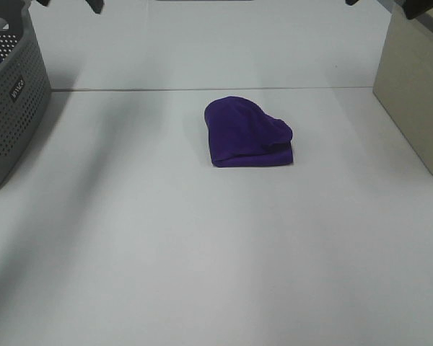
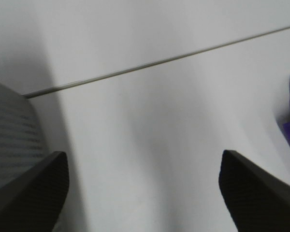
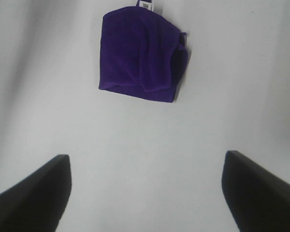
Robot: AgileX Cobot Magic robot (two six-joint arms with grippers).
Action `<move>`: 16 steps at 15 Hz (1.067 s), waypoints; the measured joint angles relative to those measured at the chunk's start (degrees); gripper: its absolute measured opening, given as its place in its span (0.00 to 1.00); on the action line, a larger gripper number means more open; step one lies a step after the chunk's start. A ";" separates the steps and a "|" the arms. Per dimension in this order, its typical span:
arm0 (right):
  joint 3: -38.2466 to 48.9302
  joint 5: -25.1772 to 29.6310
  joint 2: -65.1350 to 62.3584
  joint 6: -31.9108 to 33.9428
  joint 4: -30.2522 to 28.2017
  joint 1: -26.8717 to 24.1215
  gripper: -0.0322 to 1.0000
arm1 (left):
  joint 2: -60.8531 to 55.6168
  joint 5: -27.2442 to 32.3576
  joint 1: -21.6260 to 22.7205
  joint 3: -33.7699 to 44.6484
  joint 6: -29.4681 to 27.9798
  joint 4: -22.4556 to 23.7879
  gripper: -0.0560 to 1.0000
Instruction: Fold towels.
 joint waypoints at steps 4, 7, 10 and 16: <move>12.09 0.06 -18.11 1.26 -1.20 0.00 0.83 | -19.77 0.00 0.52 17.48 -0.74 5.44 0.79; 19.48 0.06 -29.11 1.32 -1.20 0.00 0.83 | -33.23 -0.06 0.52 33.80 -1.66 7.56 0.79; 26.76 0.06 -40.34 1.32 -1.26 0.00 0.83 | -47.38 -5.56 0.52 52.54 -4.81 7.62 0.79; 47.27 0.23 -74.31 1.66 -1.09 0.00 0.83 | -98.66 -15.01 0.52 97.63 -7.28 7.56 0.79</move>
